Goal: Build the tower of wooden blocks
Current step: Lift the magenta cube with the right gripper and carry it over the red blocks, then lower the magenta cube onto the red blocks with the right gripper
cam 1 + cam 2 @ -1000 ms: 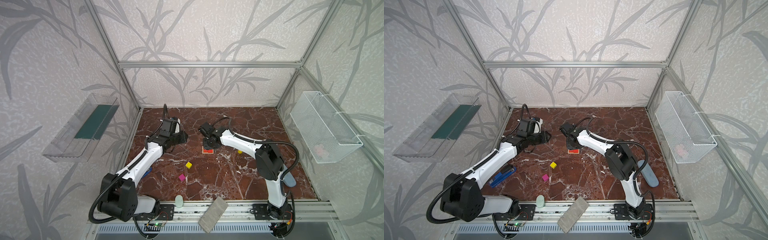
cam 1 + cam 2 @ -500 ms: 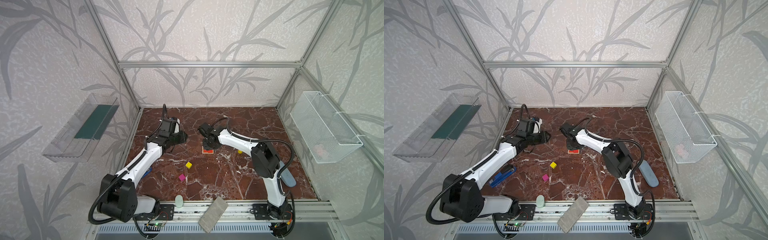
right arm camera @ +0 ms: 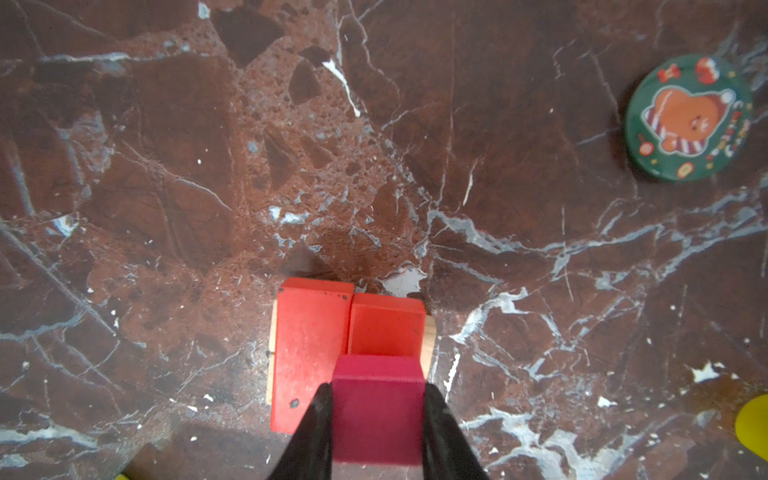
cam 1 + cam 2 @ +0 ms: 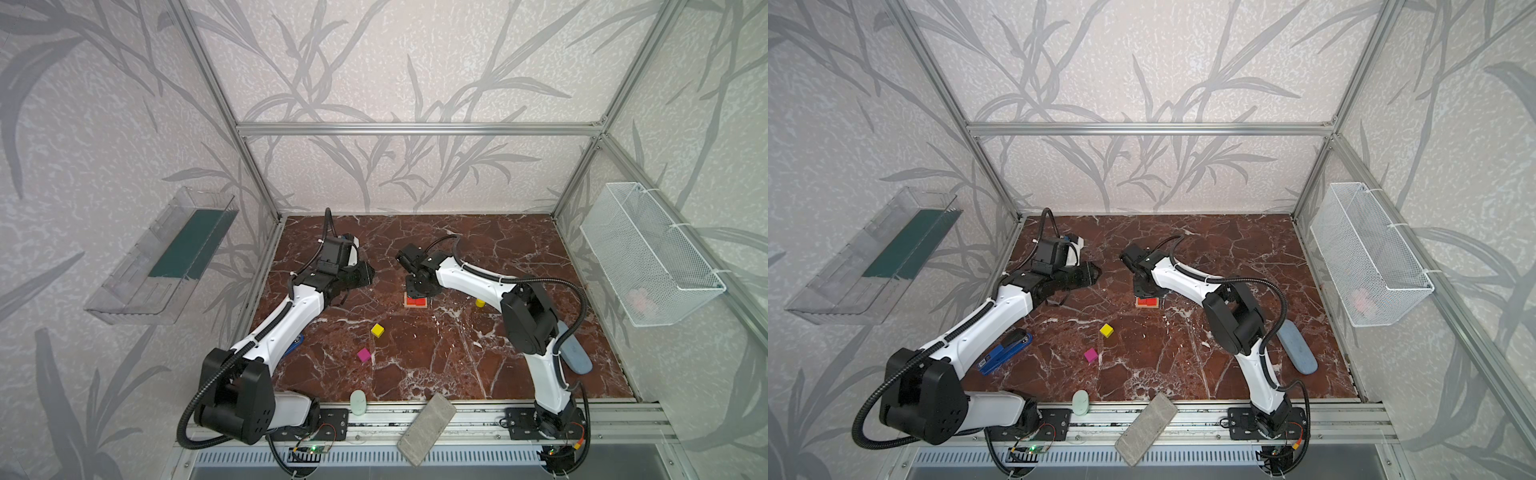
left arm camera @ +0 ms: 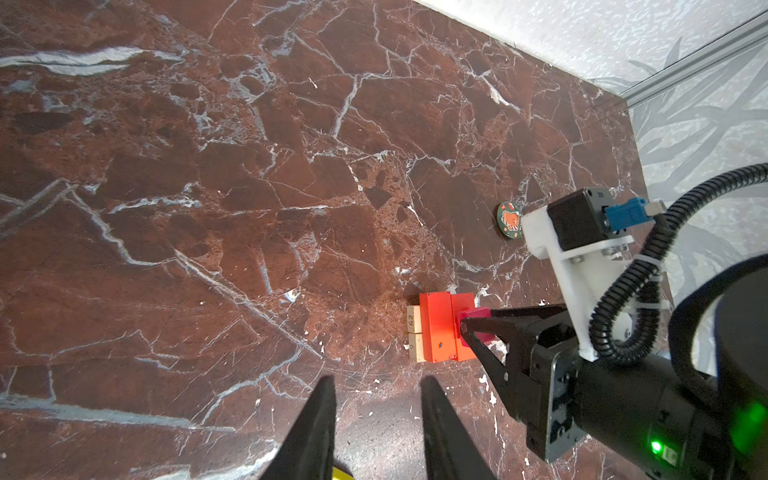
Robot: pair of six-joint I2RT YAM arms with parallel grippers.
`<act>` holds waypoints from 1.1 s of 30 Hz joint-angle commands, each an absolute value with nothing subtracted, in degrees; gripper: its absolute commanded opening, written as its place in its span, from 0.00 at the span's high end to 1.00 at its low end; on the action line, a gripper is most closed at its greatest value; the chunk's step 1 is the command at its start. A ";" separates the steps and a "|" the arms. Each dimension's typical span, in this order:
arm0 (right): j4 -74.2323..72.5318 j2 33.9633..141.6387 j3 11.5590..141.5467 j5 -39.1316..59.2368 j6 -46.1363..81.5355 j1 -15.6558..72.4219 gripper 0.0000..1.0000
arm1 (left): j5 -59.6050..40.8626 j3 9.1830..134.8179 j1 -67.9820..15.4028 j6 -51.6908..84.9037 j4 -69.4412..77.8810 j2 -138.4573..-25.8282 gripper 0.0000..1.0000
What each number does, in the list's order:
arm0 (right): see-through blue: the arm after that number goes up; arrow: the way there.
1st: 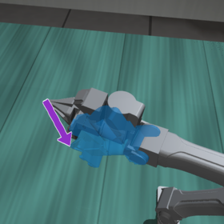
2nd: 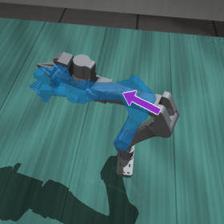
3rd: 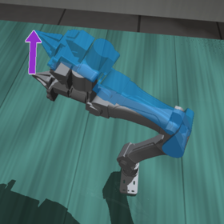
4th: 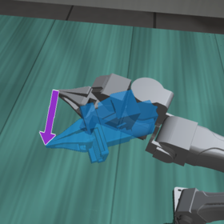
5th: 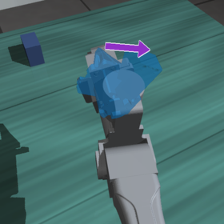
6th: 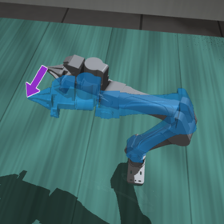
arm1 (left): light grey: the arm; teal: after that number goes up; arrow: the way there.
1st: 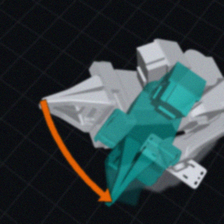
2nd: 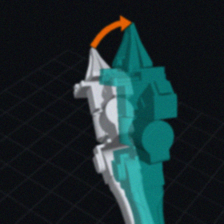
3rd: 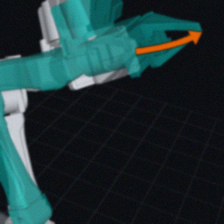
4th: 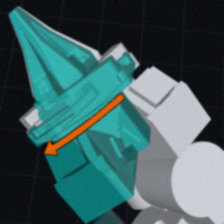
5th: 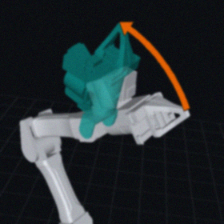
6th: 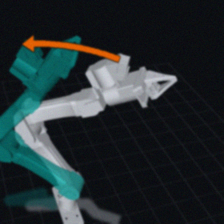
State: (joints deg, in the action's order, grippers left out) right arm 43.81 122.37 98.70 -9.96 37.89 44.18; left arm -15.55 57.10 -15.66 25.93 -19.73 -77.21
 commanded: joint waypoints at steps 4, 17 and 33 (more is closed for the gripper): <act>44.11 123.65 100.24 -10.57 40.49 43.78 0.80 | -15.91 56.35 -15.14 25.49 -19.72 -75.66 0.66; 43.60 123.13 98.92 -11.78 42.00 43.77 0.79 | -15.65 56.05 -14.94 25.66 -19.72 -74.94 0.66; 43.96 123.40 98.65 -12.65 42.59 43.77 0.75 | -15.73 55.90 -14.77 25.57 -19.80 -74.79 0.66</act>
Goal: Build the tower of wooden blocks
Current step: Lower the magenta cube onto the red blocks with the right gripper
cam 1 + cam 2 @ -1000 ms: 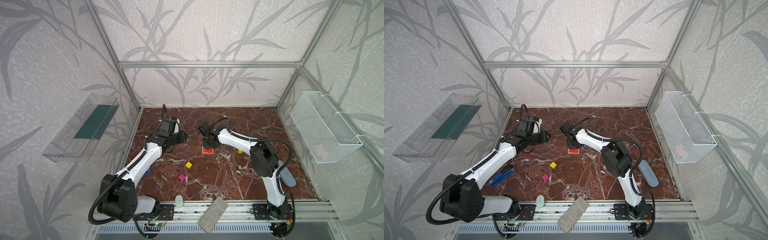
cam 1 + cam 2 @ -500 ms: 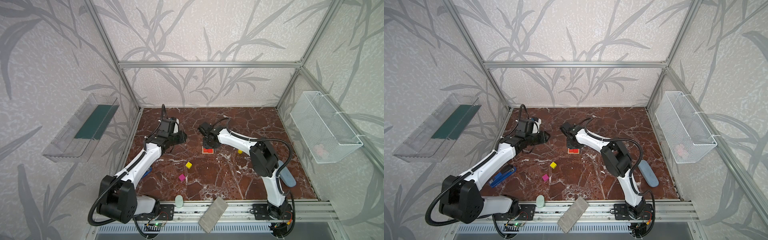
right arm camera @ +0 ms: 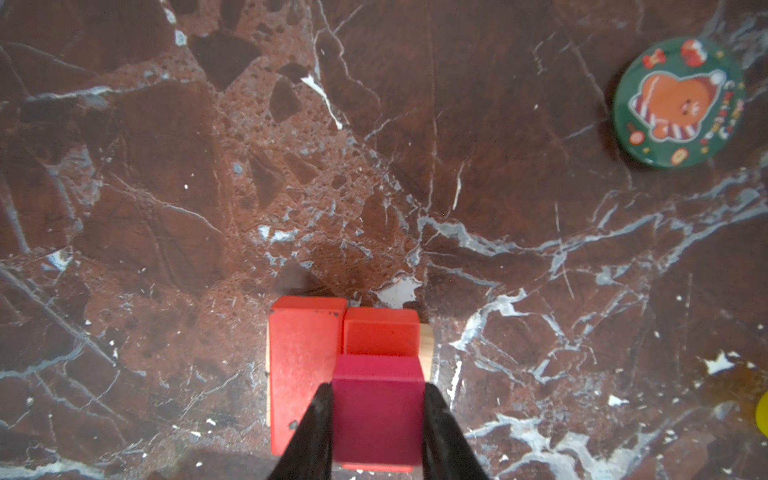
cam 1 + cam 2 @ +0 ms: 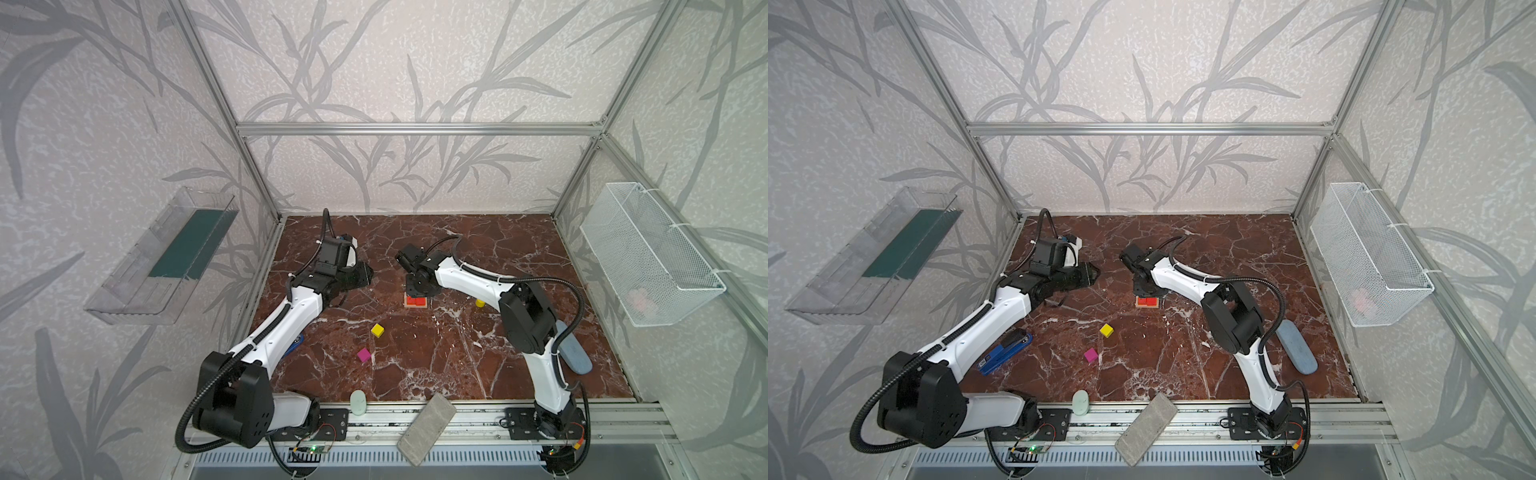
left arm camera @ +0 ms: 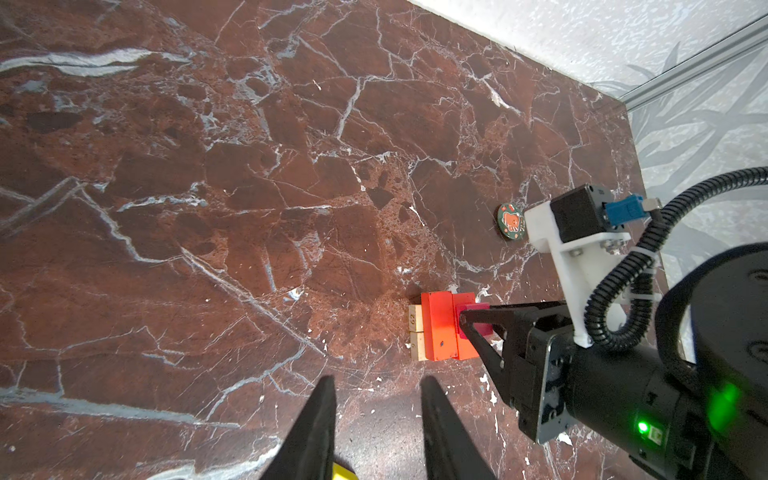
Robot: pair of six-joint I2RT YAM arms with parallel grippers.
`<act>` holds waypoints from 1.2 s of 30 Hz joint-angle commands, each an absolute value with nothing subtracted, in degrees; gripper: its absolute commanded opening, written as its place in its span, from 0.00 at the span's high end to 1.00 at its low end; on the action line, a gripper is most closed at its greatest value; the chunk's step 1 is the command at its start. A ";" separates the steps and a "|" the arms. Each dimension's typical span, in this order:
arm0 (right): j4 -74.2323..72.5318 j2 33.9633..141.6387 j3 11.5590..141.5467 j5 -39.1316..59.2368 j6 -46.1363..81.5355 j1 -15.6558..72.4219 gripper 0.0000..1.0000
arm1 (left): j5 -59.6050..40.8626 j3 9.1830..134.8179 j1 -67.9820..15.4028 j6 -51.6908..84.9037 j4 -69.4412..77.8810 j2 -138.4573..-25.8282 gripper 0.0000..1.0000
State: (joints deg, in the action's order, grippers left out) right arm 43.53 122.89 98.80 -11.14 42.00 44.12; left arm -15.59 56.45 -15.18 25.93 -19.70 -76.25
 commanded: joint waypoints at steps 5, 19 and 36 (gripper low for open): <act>43.99 123.60 98.71 -12.50 42.67 43.78 0.74 | -15.81 55.90 -14.77 25.55 -19.86 -74.66 0.66; 44.04 124.44 98.88 -11.69 42.50 43.77 0.72 | -15.90 55.72 -14.59 25.56 -19.84 -74.51 0.66; 44.21 124.51 98.98 -11.47 42.68 43.77 0.57 | -16.00 55.55 -14.41 25.58 -19.86 -74.20 0.66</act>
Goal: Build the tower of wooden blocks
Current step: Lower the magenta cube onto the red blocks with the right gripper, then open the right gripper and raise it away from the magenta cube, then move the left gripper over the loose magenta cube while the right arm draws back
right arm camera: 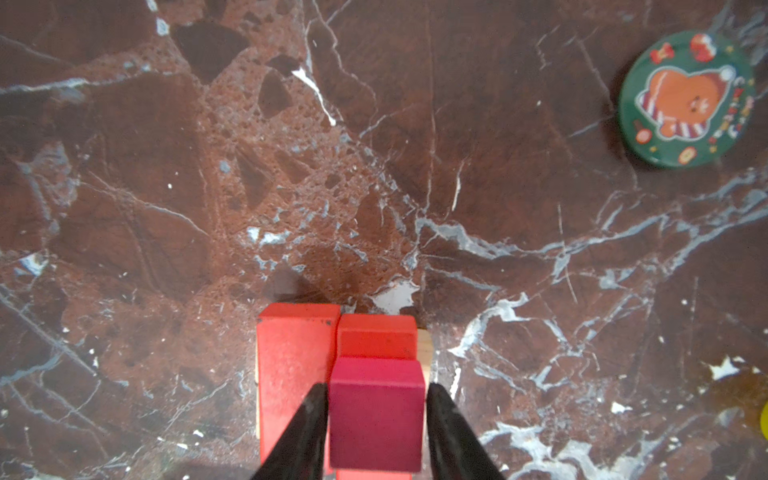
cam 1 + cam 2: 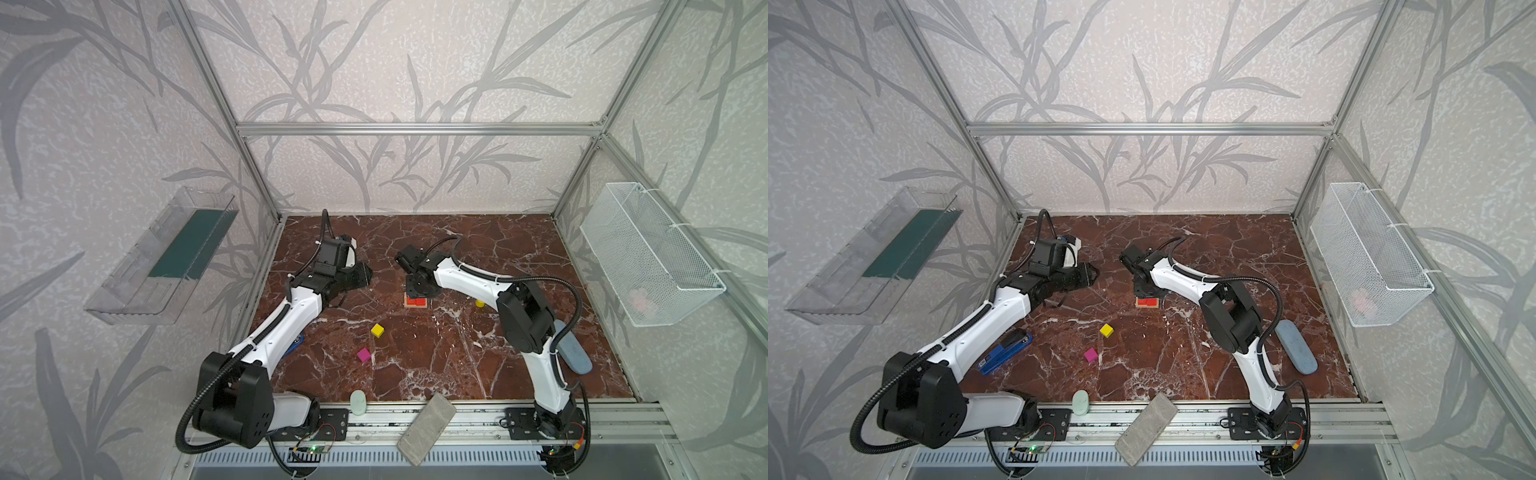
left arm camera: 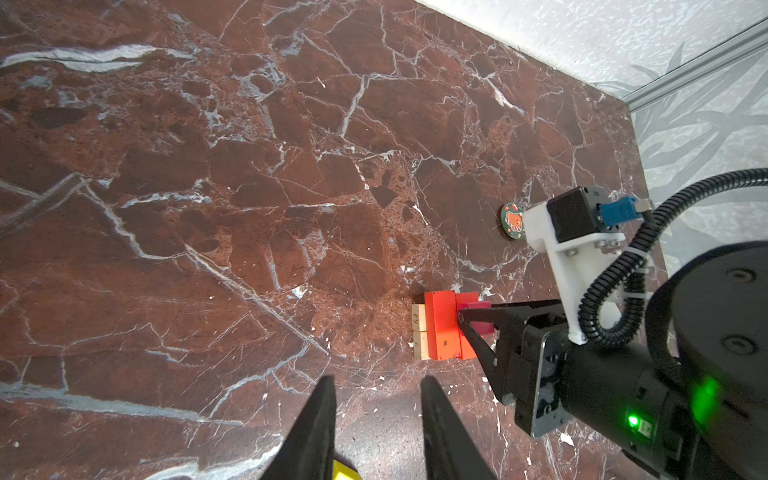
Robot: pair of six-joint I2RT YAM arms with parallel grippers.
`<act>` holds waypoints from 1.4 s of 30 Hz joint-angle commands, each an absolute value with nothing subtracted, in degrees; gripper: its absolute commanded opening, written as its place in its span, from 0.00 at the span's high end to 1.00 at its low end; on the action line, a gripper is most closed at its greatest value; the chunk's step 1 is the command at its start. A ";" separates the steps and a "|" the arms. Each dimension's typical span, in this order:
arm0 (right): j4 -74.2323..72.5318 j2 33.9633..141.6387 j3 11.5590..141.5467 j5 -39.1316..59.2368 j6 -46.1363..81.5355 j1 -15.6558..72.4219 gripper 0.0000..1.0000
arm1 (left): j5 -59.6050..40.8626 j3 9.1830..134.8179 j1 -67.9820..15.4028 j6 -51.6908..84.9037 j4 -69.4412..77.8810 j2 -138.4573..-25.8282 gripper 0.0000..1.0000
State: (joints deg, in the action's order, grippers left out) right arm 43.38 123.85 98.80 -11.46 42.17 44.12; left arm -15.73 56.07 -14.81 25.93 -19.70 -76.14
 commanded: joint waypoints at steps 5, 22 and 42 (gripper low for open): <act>44.24 124.32 99.04 -11.51 42.77 43.77 0.55 | -16.08 55.61 -14.33 25.50 -19.91 -74.19 0.66; 42.11 115.30 94.77 -12.42 42.63 43.77 0.48 | -15.69 55.90 -14.24 25.31 -21.74 -72.60 0.66; 19.17 98.13 78.60 -5.19 37.45 42.54 0.44 | -5.12 57.31 -21.64 26.78 -49.97 -63.25 0.64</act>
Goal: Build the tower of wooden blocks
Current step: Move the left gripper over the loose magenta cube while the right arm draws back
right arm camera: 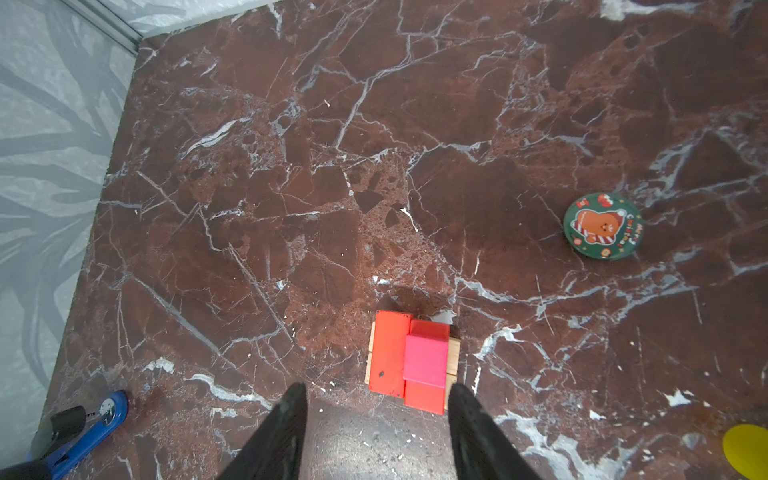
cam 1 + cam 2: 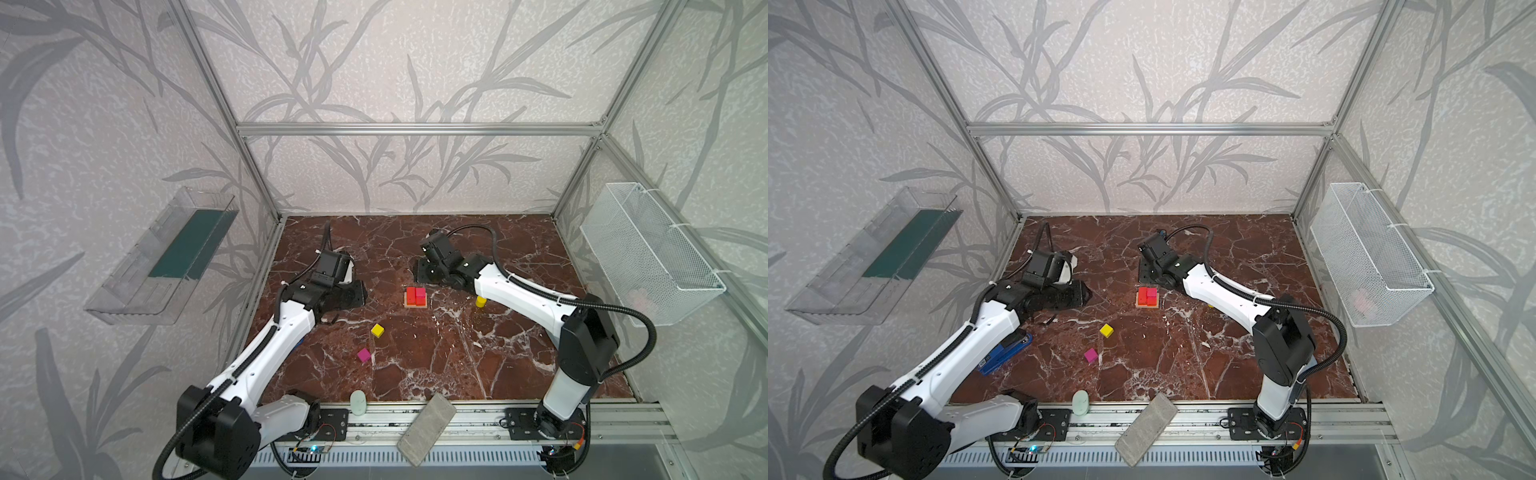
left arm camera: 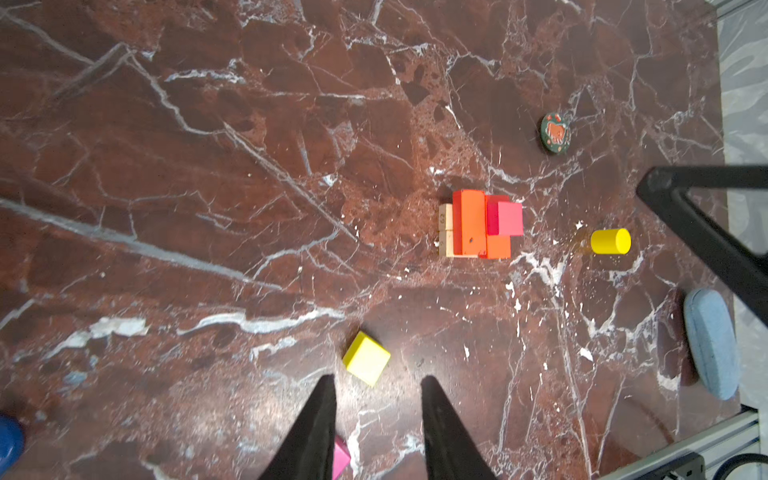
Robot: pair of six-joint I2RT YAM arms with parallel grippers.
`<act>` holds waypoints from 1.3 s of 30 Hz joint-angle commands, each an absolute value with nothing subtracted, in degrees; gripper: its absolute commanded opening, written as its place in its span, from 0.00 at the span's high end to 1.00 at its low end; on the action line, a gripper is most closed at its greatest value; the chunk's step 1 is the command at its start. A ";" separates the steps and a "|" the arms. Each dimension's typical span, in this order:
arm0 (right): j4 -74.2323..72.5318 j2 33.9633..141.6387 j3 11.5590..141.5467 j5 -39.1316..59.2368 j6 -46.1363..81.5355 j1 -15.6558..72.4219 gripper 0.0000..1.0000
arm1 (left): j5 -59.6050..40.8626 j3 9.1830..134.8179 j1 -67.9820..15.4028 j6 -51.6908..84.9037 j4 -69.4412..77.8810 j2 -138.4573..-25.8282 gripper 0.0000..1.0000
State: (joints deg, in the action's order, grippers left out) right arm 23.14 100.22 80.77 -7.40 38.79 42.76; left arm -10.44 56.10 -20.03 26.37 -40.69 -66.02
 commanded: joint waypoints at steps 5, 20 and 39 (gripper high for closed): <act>15.06 92.70 71.83 -5.70 38.53 42.28 0.44 | -2.04 55.51 -27.59 32.64 -54.75 -60.00 0.61; 10.26 77.63 57.68 -9.97 38.67 40.39 0.42 | 2.94 46.43 -39.79 50.44 -51.39 -67.17 0.51; 8.44 76.99 55.03 -8.80 39.37 37.93 0.42 | 2.96 38.52 -41.57 59.20 -42.84 -69.62 0.42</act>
